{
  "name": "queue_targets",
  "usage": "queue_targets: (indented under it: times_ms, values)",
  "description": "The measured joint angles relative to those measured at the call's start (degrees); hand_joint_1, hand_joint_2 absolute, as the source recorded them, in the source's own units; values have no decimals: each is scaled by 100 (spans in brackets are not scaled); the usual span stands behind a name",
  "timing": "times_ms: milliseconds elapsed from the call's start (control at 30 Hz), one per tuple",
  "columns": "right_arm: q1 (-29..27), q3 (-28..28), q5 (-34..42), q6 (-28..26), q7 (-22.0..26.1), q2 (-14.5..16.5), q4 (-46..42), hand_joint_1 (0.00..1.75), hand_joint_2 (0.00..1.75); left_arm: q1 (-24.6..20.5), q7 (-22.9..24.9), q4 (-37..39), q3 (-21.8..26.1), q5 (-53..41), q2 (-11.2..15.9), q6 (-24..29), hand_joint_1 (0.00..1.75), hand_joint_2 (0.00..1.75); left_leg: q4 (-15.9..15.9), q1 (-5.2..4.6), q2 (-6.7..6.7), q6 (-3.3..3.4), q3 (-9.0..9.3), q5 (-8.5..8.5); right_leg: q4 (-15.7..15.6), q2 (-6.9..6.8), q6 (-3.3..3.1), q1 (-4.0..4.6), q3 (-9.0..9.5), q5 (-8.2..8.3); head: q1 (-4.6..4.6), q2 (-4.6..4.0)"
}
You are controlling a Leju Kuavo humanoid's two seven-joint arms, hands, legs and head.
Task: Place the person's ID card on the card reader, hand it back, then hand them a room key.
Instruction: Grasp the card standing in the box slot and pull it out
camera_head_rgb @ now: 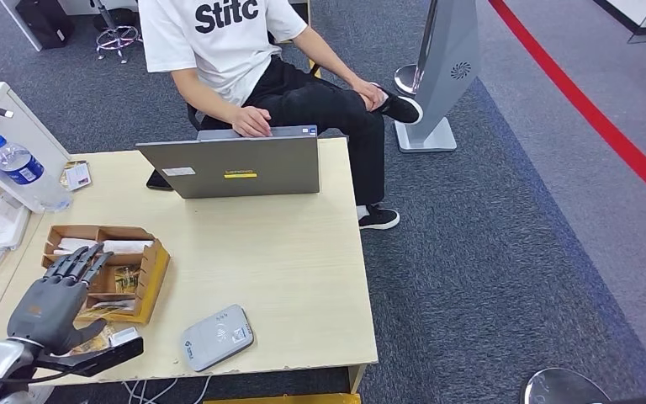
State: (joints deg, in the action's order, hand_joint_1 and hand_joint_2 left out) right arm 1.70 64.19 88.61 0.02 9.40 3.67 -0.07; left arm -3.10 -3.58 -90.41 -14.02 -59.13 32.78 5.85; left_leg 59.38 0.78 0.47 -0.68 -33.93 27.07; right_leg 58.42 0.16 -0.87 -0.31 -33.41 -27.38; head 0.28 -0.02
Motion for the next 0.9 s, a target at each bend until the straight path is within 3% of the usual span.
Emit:
queue_targets:
  times_ms: [900]
  values:
    - [0, 0, 0, -15, 2, 0, 0, 0, 175, 66, 29, 319, 272, -1, -81, 84, 0, 175, 0, 0, 0, 0, 0, 0, 0, 0, 0, 0, 0, 0, 1, 0]
